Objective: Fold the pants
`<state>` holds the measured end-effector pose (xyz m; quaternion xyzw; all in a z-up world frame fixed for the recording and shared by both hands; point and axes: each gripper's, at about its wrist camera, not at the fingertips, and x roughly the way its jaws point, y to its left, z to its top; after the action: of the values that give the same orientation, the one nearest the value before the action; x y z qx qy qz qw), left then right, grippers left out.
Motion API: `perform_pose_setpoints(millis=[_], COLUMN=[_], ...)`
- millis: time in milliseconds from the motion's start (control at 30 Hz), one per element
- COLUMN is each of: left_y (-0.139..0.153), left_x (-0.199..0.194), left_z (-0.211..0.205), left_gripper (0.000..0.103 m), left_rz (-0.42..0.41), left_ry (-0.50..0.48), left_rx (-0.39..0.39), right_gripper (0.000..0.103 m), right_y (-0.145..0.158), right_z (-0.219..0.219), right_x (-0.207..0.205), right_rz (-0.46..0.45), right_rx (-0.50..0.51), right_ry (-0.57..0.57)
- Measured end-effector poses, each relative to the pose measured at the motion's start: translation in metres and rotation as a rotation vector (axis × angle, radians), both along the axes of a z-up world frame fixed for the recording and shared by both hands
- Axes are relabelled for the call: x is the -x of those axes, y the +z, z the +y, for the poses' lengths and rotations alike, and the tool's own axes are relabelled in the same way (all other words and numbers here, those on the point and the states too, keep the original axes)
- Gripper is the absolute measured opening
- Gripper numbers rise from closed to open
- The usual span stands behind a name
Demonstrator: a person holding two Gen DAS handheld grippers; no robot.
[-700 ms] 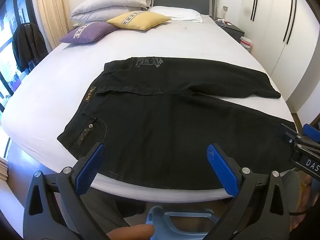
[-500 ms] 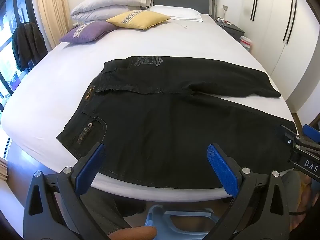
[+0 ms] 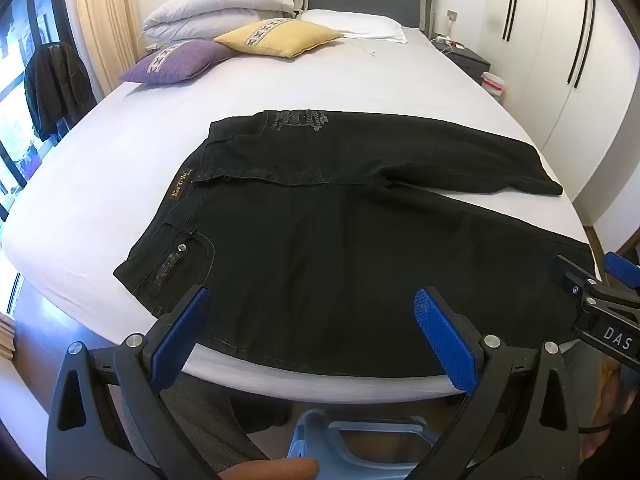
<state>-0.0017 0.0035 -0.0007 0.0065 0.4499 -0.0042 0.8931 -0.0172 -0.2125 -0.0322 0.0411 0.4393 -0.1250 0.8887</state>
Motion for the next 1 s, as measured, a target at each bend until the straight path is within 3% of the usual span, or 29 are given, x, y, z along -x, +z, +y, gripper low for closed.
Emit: perform_pose_setpoints(millis=[1000], left_y=[-0.0026], left_x=[-0.0012], left_z=[-0.0019], left_gripper=[0.103], left_rz=[0.004], left_ry=[0.001], left_rx=[0.000], right_gripper=[0.103], right_y=[-0.0037], right_z=[0.0050], right_x=[0.0024], right_rz=[-0.004], right_rx=[-0.012], right_ry=[0.007])
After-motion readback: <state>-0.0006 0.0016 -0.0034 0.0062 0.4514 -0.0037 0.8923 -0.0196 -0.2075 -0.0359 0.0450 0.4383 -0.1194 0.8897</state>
